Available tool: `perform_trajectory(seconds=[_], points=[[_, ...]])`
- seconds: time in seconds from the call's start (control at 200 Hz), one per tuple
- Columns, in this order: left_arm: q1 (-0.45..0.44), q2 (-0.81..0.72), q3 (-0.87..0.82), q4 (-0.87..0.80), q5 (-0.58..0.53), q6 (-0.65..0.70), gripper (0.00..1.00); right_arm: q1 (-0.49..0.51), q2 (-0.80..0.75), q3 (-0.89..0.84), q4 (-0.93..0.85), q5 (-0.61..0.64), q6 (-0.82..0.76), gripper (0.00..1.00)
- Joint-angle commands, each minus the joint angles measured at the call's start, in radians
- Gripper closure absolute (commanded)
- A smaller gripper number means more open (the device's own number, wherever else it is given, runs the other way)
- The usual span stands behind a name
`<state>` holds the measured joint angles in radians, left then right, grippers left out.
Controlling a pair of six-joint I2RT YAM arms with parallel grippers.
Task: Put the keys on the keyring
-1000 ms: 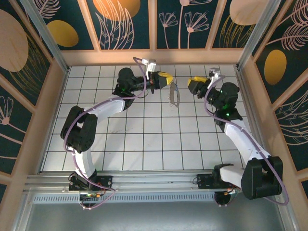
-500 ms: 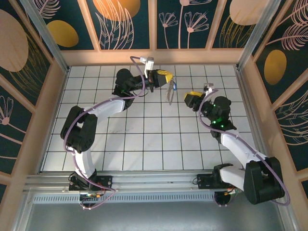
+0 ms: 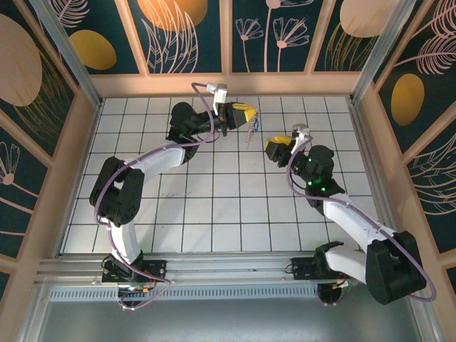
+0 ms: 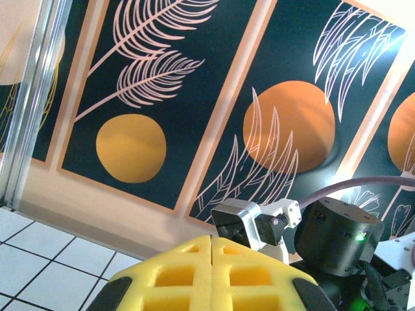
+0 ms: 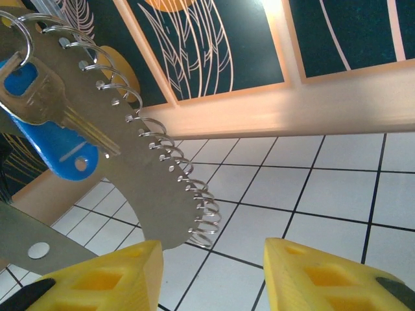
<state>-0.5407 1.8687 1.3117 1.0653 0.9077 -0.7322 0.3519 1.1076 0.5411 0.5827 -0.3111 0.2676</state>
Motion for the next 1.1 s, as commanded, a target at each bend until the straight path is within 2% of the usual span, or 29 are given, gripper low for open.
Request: perform_trajectory(seconds=[0.0, 0.485, 0.851, 1.091], points=[[0.002, 0.001, 0.008, 0.07, 0.01, -0.018, 1.0, 0.023, 0.007, 0.025, 0.051, 0.007, -0.023, 0.55], [0.002, 0.012, -0.002, 0.128, -0.009, -0.065, 1.0, 0.061, 0.034, 0.083, 0.049, 0.021, -0.057, 0.55], [0.002, 0.022, -0.004, 0.191, -0.016, -0.124, 1.0, 0.063, 0.003, 0.015, 0.114, 0.045, -0.067, 0.55], [0.002, 0.03, -0.005, 0.213, -0.013, -0.144, 1.0, 0.068, 0.007, 0.029, 0.128, 0.034, -0.066, 0.55]])
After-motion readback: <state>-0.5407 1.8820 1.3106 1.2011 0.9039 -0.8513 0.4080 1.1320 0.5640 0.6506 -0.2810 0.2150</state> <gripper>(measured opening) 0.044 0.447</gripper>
